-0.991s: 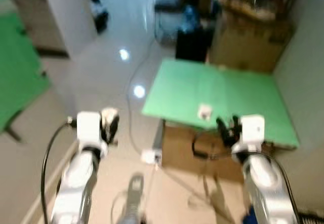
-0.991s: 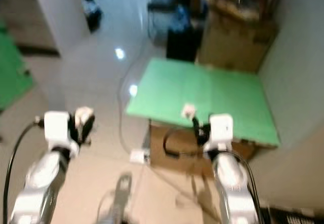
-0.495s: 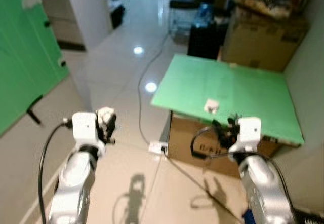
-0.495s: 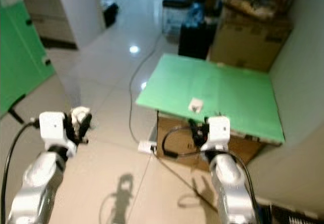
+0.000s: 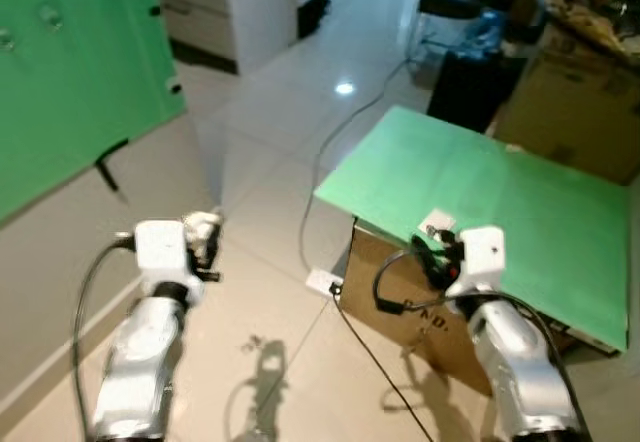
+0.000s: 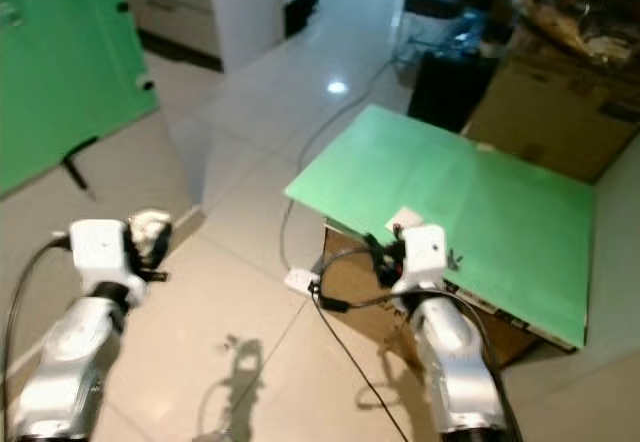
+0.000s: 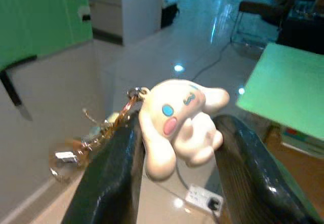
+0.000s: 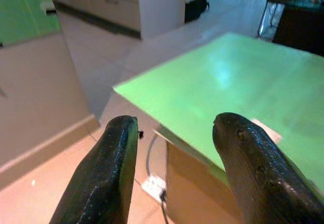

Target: Hang keys on a hook

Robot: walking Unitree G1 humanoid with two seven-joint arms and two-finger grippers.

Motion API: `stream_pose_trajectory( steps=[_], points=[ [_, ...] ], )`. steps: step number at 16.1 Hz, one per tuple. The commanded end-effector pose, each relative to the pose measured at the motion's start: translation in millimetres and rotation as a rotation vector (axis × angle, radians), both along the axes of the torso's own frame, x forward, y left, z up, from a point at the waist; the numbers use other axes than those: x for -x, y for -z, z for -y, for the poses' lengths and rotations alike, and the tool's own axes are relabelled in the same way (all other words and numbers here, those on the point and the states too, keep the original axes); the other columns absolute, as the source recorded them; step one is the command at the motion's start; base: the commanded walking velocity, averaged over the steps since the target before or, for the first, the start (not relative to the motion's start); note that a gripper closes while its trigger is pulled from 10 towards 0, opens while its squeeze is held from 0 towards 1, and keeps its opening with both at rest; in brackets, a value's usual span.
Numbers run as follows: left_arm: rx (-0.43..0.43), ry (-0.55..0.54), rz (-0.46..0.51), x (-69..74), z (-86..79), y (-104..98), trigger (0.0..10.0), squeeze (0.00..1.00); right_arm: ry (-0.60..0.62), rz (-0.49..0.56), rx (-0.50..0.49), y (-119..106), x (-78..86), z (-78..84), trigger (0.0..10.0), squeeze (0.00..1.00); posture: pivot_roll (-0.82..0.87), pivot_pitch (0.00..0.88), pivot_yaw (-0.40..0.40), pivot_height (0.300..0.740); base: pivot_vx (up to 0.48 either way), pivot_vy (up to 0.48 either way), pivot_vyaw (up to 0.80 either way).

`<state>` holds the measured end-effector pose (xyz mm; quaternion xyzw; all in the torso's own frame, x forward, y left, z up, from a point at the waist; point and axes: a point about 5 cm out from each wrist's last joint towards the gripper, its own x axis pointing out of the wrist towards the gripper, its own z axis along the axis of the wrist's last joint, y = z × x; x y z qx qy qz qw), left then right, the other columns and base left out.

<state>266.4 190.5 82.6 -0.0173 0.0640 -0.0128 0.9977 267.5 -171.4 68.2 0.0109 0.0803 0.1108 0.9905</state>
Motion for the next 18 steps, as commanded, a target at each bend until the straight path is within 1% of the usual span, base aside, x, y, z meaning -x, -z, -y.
stream_pose_trajectory(
  steps=[1, 4, 5, 6, 7, 8, 9, 10, 13, 14, 15, 16, 18],
  points=[
    [0.015, -0.034, 0.003, -3.3, -6.2, -1, 10.0, 0.00, -0.018, 0.023, -0.006, -3, -2.3, -4.3, 10.0, 0.00, 0.02, 0.000, -0.014, 0.740, 0.000, 0.480, 0.41],
    [0.014, -0.026, 0.001, -3.5, -3.9, -1, 10.0, 0.00, -0.020, 0.028, 0.007, -1, -4.3, -6.6, 10.0, 0.00, 0.02, 0.000, -0.012, 0.740, 0.000, 0.479, 0.27],
    [0.000, -0.018, -0.001, -3.5, -2.4, 0, 10.0, 0.00, -0.021, 0.025, 0.002, 0, -4.3, -7.3, 10.0, 0.00, 0.02, 0.000, -0.013, 0.740, 0.000, 0.469, 0.00],
    [-0.030, -0.009, -0.012, -2.7, 3.4, 3, 10.0, 0.00, -0.025, 0.014, -0.028, 2, -5.2, -8.8, 10.0, 0.04, 0.03, 0.000, -0.017, 0.740, -0.352, 0.330, 0.00],
    [-0.042, -0.005, -0.011, -2.7, 5.9, 4, 10.0, 0.00, -0.034, 0.013, -0.035, 2, -6.3, -9.6, 10.0, 0.04, 0.04, 0.000, -0.030, 0.740, -0.480, 0.000, 0.00],
    [-0.031, -0.013, -0.015, -1.8, 5.4, 4, 10.0, 0.00, -0.056, 0.015, -0.042, 2, -7.9, -12.4, 10.0, 0.18, 0.05, 0.000, -0.045, 0.740, 0.000, 0.000, 0.00],
    [-0.005, -0.028, -0.016, 0.2, 3.8, 5, 10.0, 0.00, -0.069, 0.018, -0.042, 1, -8.8, -13.9, 10.0, 0.22, 0.06, 0.000, -0.054, 0.740, 0.000, 0.000, 0.00],
    [0.029, -0.050, -0.018, 3.2, 1.5, 6, 10.0, 0.00, -0.074, 0.020, -0.036, 1, -9.5, -13.3, 10.0, 0.20, 0.06, 0.000, -0.061, 0.740, 0.000, 0.000, 0.00],
    [0.010, -0.077, 0.001, 6.5, -3.6, 5, 10.0, 0.00, -0.085, 0.015, -0.039, 2, -13.5, -11.2, 10.0, 0.11, 0.08, 0.000, -0.076, 0.740, 0.000, 0.000, 0.00],
    [0.019, -0.087, 0.008, 6.5, -4.8, 4, 10.0, 0.00, -0.085, 0.024, -0.041, 0, -15.4, -12.0, 10.0, 0.04, 0.08, 0.000, -0.076, 0.740, 0.000, 0.000, 0.00],
    [0.014, -0.087, 0.011, 6.3, -4.4, 4, 10.0, 0.00, -0.091, 0.033, -0.028, -1, -17.0, -12.5, 10.0, 0.00, 0.08, 0.000, -0.076, 0.740, 0.000, -0.461, 0.00],
    [-0.007, -0.078, 0.009, 5.9, -2.8, 4, 10.0, 0.00, -0.090, 0.033, -0.026, 0, -17.8, -13.2, 10.0, 0.00, 0.08, 0.000, -0.074, 0.740, 0.000, -0.461, 0.00],
    [-0.011, -0.076, 0.013, 5.6, -1.1, 3, 10.0, 0.00, -0.097, 0.037, -0.036, -1, -19.1, -15.2, 10.0, 0.00, 0.08, 0.000, -0.071, 0.740, 0.000, -0.459, 0.00]
  ],
)
